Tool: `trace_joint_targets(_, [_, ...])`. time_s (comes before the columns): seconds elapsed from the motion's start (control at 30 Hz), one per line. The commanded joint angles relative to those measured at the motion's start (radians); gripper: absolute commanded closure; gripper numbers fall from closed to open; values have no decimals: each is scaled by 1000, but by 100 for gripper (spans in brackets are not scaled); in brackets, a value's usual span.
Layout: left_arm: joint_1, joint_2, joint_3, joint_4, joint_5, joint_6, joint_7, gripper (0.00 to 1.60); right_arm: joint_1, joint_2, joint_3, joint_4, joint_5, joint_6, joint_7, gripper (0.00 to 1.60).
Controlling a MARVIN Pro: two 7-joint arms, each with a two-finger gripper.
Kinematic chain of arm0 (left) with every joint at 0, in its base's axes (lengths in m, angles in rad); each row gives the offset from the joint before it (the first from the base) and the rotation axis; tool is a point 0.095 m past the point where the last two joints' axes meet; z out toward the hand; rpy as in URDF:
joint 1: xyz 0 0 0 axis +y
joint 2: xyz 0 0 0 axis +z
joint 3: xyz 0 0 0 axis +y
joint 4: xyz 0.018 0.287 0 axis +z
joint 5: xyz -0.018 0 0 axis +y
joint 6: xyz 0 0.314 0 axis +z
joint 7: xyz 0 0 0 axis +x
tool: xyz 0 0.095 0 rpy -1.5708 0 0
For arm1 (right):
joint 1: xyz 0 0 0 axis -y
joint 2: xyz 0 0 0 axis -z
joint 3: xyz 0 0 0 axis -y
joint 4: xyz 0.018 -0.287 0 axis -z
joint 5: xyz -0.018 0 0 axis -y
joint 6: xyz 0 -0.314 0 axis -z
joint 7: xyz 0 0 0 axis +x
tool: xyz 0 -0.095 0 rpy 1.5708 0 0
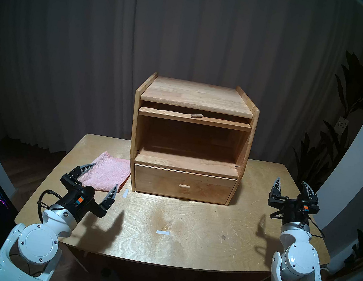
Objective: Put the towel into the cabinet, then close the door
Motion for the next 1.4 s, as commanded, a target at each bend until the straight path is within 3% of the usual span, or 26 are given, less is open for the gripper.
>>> trace_joint_targets(0.0, [10, 112, -86, -65, 65, -49, -119, 0, 6, 0, -2, -17, 1, -5, 0, 0])
trace_joint_targets(0.2, [-22, 189, -161, -29, 112, -26, -253, 0, 7, 1, -2, -13, 0, -5, 0, 0])
trace_joint_targets(0.4, [-115, 245, -170, 25, 131, 14, -366, 0, 8, 1, -2, -12, 0, -5, 0, 0])
trace_joint_targets(0.6, [-190, 325, -115, 112, 178, 57, -508, 0, 8, 2, -2, -11, -1, -6, 0, 0])
trace_joint_targets(0.9, [-289, 430, -32, 182, 190, 110, -624, 0, 8, 2, -3, -12, -1, -6, 0, 0])
trace_joint_targets(1.2, [-384, 493, 64, 235, 208, 156, -686, 0, 8, 1, -3, -14, 0, -6, 0, 0])
trace_joint_targets(1.33, [-413, 497, 85, 233, 233, 171, -656, 0, 8, 2, -3, -14, -1, -6, 0, 0])
trace_joint_targets(1.37, [-461, 488, 112, 252, 245, 176, -658, 0, 8, 2, -3, -14, 0, -6, 0, 0])
